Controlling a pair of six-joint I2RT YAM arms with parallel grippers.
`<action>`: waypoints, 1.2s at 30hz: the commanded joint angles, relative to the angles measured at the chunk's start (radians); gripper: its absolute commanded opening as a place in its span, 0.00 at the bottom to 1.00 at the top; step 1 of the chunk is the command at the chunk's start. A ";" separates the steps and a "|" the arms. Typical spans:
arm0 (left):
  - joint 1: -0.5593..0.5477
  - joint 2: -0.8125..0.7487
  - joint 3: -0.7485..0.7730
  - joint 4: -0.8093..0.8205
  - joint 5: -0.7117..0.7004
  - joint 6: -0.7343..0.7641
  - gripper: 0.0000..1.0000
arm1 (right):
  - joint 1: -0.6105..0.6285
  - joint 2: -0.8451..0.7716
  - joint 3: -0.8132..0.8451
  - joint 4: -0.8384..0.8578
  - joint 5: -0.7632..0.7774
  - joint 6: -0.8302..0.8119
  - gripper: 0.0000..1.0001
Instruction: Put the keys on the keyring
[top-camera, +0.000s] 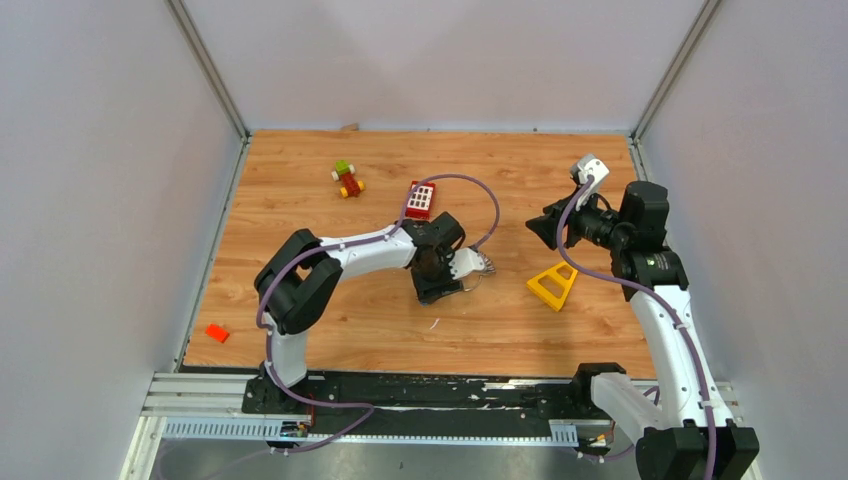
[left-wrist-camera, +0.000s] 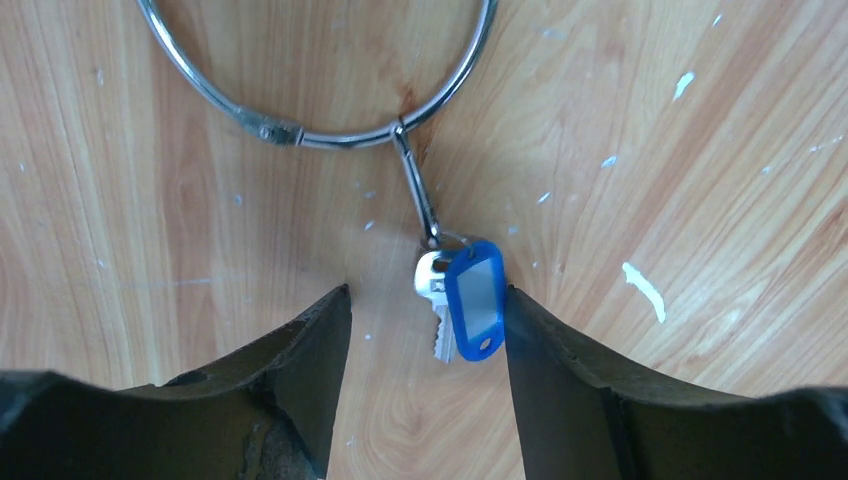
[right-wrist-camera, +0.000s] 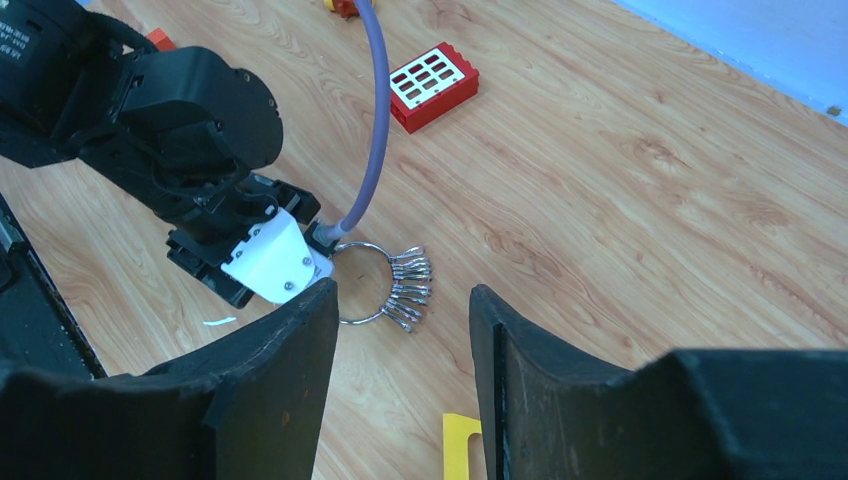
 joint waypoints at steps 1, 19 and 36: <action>-0.044 0.045 -0.006 0.042 -0.032 -0.014 0.62 | -0.008 -0.025 0.002 0.015 -0.025 -0.008 0.51; 0.041 0.061 -0.009 -0.072 -0.191 0.074 0.39 | -0.008 -0.022 0.001 0.016 -0.039 -0.007 0.52; 0.126 -0.123 -0.122 0.000 -0.177 0.094 0.71 | -0.008 -0.016 0.002 0.018 -0.026 -0.007 0.52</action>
